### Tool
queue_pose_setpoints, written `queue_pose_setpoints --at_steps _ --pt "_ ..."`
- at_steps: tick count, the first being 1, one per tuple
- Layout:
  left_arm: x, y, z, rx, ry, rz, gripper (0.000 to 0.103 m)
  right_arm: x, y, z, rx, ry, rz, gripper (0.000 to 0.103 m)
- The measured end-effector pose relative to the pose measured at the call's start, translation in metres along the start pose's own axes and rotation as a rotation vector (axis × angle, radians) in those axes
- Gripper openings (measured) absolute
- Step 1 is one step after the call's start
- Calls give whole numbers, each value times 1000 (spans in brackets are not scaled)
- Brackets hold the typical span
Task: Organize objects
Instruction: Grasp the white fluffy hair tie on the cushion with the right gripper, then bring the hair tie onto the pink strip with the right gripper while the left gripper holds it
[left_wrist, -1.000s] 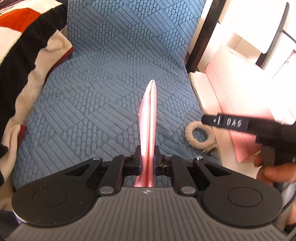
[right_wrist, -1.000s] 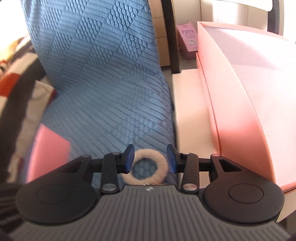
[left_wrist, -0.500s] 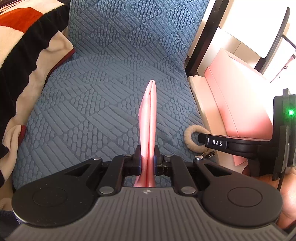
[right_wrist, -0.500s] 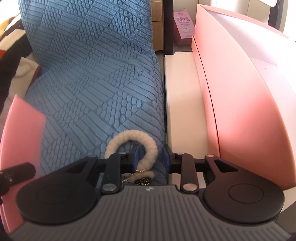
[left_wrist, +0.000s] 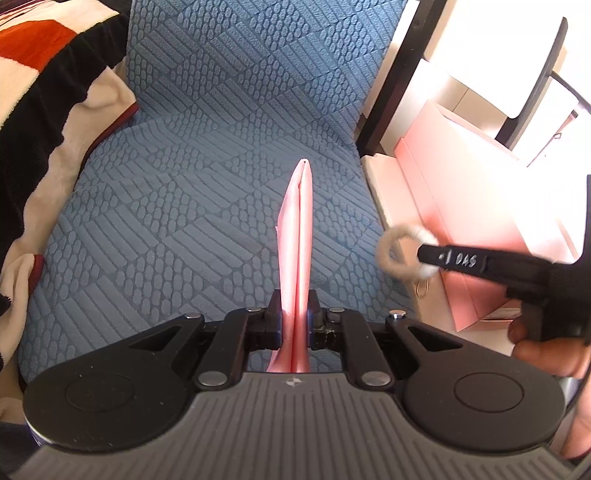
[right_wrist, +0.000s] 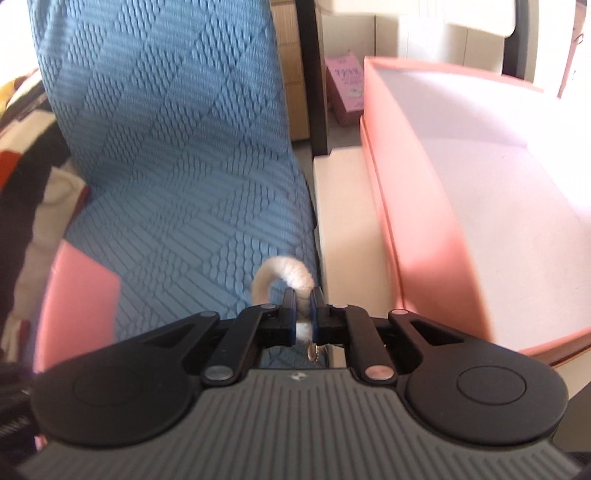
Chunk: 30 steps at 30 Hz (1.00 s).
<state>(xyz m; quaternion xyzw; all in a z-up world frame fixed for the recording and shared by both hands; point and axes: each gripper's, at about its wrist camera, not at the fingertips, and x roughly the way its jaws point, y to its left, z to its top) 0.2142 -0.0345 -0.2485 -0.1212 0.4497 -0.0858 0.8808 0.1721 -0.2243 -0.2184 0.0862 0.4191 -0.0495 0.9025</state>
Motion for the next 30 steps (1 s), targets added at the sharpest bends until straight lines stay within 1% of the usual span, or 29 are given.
queue_pose_setpoints --at_steps 3,8,10,11,14,17,19,22,26,28,30 --pt "0 -3 0 17 -2 -12 13 -19 2 12 8 -26 30 11" --pt "0 -10 -3 46 -7 -20 14 -60 13 39 18 -83 133 11" --pt "-1 -11 -4 55 -15 -29 13 -75 19 50 31 -93 184 11" --pt "-3 -12 -4 60 -26 -37 13 -81 22 54 50 -90 205 11" --pt "-9 -17 -5 92 -60 -35 13 -95 27 63 116 -64 328 11" --pt "-15 -19 -5 102 -90 -38 13 -94 37 65 153 -1 405 11" --pt "-19 -19 -4 111 -104 -38 13 -94 43 63 148 19 415 11" --pt "-25 -21 -4 136 -132 -43 13 -89 52 62 117 34 380 11" --pt "-41 -27 -3 163 -210 -47 13 -82 50 65 169 46 362 11" --pt "-46 -29 -2 175 -235 -47 13 -83 50 67 174 43 370 11" --pt "-49 -30 -2 187 -245 -45 13 -84 53 68 174 43 362 11"
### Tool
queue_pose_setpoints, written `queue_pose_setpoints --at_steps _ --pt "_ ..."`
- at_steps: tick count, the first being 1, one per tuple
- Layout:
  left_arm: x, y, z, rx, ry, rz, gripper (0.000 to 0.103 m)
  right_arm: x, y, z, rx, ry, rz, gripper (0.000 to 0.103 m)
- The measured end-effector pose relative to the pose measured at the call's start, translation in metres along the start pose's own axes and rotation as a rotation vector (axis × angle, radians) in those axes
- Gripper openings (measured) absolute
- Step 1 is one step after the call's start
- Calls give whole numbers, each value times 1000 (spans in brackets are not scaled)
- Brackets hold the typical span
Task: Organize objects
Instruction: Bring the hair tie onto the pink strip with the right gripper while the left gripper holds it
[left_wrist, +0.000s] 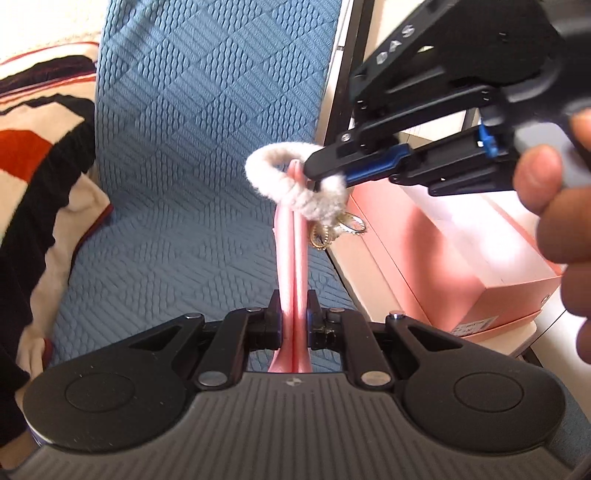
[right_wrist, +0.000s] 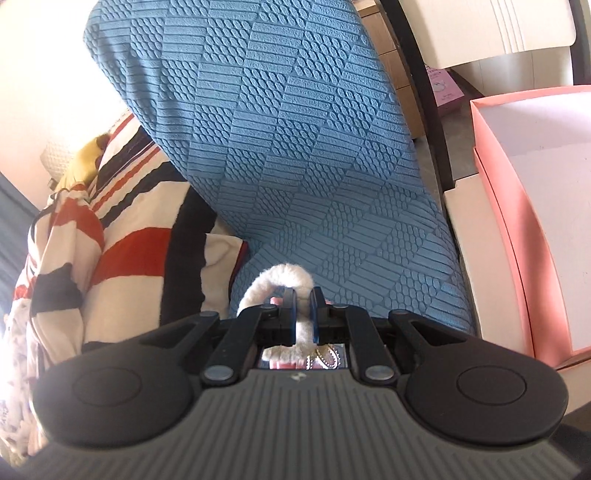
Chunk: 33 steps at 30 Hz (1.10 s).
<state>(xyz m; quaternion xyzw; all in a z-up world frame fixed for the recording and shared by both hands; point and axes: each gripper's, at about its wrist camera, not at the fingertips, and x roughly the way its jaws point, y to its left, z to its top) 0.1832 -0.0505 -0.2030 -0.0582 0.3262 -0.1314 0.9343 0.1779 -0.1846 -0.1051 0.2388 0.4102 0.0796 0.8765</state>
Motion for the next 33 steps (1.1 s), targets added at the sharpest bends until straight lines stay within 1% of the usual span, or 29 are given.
queue_pose_setpoints --at_steps 4,8,10,12,14,16,18,23,26,30,33 --pt "-1 -1 0 9 -10 -2 13 -1 5 5 0 -24 2 12" --pt "-3 1 0 -12 -24 -15 13 0 7 8 11 -23 -7 13" --pt "-5 2 0 -23 -29 -19 13 -3 5 9 55 -42 9 15" --pt "-5 4 1 -39 -37 -23 13 -4 2 9 98 -42 39 20" --pt "-5 6 2 -50 -40 -26 13 -4 3 9 111 -46 45 20" --pt "-5 6 1 -47 -38 -23 13 -3 4 8 94 -47 38 21" --pt "-4 5 1 -41 -35 -25 13 0 6 7 83 -28 25 21" --pt "-4 0 -1 -15 -33 -26 13 -2 12 5 5 -48 -16 21" --pt "-4 -1 -2 -15 -33 -33 13 -4 12 4 -17 -66 -41 21" --pt "-4 0 -2 -23 -27 -37 13 -6 7 5 -3 -86 -25 21" --pt "-4 0 -2 -23 -25 -33 13 -8 4 3 17 -77 -8 21"
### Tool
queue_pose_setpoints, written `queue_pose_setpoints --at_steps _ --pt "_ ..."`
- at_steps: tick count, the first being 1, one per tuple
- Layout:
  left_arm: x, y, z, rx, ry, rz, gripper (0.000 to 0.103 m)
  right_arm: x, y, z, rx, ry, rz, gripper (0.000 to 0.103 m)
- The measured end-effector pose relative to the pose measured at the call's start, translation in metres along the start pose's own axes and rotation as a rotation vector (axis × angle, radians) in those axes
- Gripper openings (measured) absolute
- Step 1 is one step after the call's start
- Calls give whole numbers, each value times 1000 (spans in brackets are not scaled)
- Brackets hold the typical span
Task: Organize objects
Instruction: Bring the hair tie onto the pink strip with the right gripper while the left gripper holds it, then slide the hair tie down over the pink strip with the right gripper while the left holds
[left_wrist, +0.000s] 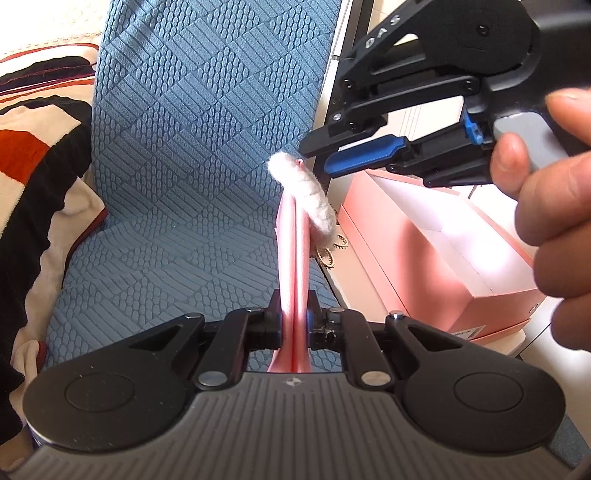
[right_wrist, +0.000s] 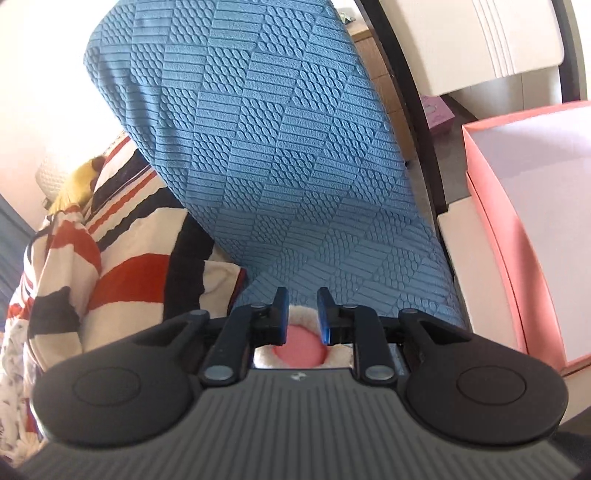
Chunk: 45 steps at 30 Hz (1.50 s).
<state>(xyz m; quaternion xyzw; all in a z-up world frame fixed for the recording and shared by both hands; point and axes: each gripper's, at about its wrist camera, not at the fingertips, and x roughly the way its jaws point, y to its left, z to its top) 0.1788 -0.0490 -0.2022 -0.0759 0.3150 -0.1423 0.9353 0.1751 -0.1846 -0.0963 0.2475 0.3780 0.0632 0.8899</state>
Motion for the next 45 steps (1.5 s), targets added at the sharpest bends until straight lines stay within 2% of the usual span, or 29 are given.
queue_pose_setpoints --at_steps 3,7,10,13,20,25,30,33,36,40,45 --pt "1 -1 -1 12 8 15 13 0 0 -3 5 31 34 21" --pt "3 -7 -2 57 18 37 13 3 -1 -2 9 54 22 21" --pt "3 -16 -6 131 15 73 13 4 -6 0 26 73 14 21" --pt "5 -26 -10 208 13 95 13 3 -12 2 47 108 46 20" --pt "6 -41 -15 296 6 93 13 0 -36 4 152 148 -22 19" --pt "5 -50 -19 348 -4 95 11 -3 -46 -3 239 151 -19 16" --pt "6 -54 -21 381 -7 99 10 3 -45 -1 232 195 -73 19" --pt "5 -59 -23 417 -10 97 9 9 -47 1 223 227 -82 20" --pt "3 -63 -24 452 -26 108 9 21 -48 4 171 288 -73 25" --pt "4 -67 -27 478 -20 103 9 38 -61 2 220 354 -81 26" --pt "6 -67 -29 485 -13 113 9 40 -67 -3 268 343 -65 25"
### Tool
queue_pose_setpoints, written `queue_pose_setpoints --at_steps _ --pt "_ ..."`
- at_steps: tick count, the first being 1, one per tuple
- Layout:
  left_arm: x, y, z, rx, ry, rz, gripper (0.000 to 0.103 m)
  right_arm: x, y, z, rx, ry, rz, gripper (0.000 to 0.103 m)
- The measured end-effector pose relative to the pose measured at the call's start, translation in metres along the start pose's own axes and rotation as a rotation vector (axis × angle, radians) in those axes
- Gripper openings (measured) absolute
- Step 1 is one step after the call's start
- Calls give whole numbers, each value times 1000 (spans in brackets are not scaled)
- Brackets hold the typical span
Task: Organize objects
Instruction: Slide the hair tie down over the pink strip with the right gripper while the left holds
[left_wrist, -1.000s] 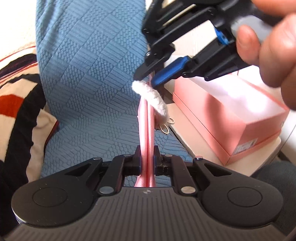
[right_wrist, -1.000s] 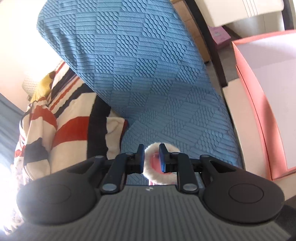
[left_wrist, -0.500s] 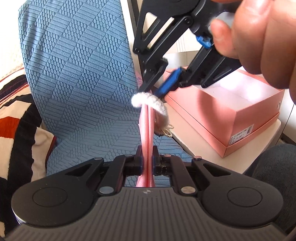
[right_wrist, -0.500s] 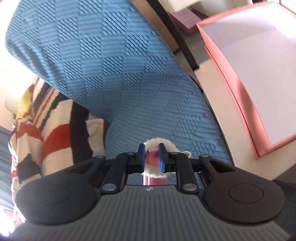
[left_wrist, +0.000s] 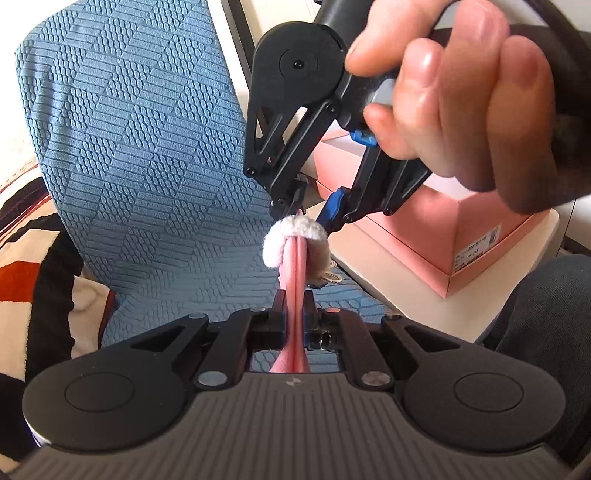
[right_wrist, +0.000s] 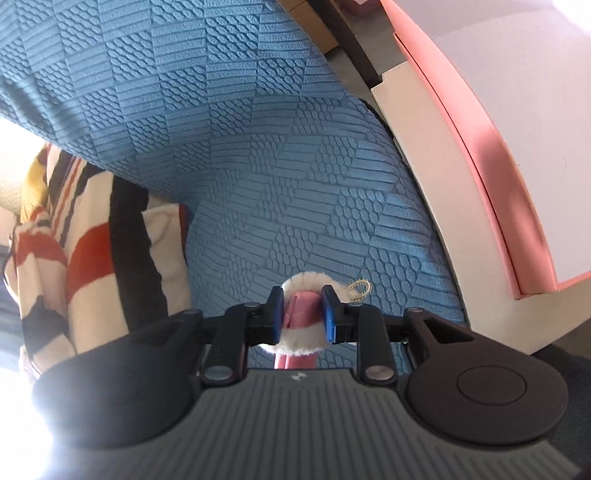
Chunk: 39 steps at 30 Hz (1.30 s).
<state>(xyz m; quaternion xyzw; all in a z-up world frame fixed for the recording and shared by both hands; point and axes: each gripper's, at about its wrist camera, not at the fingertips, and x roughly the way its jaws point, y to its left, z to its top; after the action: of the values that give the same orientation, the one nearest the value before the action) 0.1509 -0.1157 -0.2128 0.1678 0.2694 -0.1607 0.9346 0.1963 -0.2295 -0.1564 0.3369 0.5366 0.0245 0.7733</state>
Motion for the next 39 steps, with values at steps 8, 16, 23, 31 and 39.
queue_pose_setpoints --at_steps 8,16,23,31,39 --pt "-5 4 2 -29 -45 21 12 -16 12 -6 -80 -84 17 19" --pt "2 18 2 -152 -18 18 21 -25 17 -12 -126 -103 40 17" --pt "12 24 3 -183 -37 81 22 -31 25 -13 -146 -99 65 16" --pt "6 11 5 -48 -116 103 9 -42 23 -12 -139 -104 78 19" --pt "-7 3 10 -24 -163 68 7 -44 21 -6 -115 -120 44 20"
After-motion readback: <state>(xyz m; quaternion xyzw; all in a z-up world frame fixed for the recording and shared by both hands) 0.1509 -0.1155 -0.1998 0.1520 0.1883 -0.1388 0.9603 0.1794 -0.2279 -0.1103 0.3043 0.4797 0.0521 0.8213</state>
